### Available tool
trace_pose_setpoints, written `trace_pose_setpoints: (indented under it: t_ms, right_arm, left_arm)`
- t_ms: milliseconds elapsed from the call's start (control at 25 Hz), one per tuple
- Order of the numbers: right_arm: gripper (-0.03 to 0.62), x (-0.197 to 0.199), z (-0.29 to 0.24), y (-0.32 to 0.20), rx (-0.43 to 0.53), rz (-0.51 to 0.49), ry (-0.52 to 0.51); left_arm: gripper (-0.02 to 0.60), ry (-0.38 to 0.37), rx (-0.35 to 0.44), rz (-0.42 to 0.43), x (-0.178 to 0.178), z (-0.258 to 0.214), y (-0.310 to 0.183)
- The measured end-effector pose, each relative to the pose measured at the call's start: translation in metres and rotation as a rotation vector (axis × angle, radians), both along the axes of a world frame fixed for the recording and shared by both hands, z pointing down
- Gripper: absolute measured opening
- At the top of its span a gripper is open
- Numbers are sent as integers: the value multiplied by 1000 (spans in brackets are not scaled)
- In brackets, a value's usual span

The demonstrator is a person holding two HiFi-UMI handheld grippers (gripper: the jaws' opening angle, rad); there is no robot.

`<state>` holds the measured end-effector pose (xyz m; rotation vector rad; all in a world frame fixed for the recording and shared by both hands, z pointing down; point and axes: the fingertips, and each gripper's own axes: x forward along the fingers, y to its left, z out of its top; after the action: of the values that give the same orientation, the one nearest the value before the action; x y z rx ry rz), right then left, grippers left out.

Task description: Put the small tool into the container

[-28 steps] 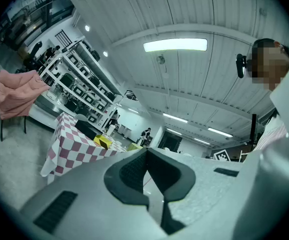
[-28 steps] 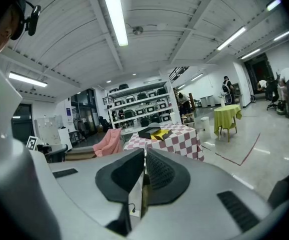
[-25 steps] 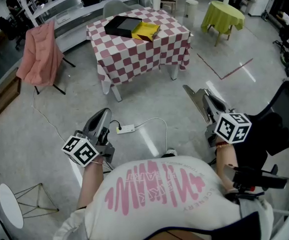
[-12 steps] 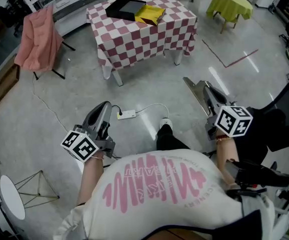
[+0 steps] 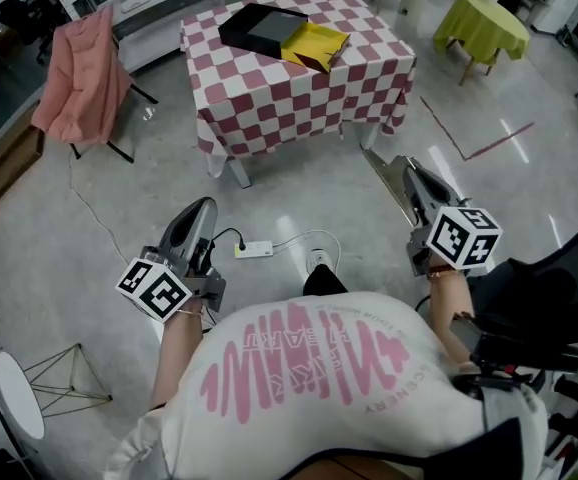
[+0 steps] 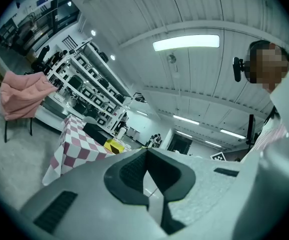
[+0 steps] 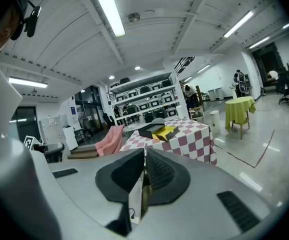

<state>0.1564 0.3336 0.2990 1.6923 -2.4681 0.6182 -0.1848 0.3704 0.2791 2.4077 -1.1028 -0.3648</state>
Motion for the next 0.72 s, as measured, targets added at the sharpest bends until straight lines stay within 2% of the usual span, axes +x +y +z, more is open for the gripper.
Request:
trace_pose_setpoints:
  t_ms: [400, 720]
  right_arm:
    - [20, 24, -31, -152, 39, -73, -7]
    - [20, 41, -42, -243, 79, -115, -30]
  left_arm:
    - [8, -12, 18, -49, 37, -24, -130]
    - [8, 32, 58, -69, 63, -36, -209]
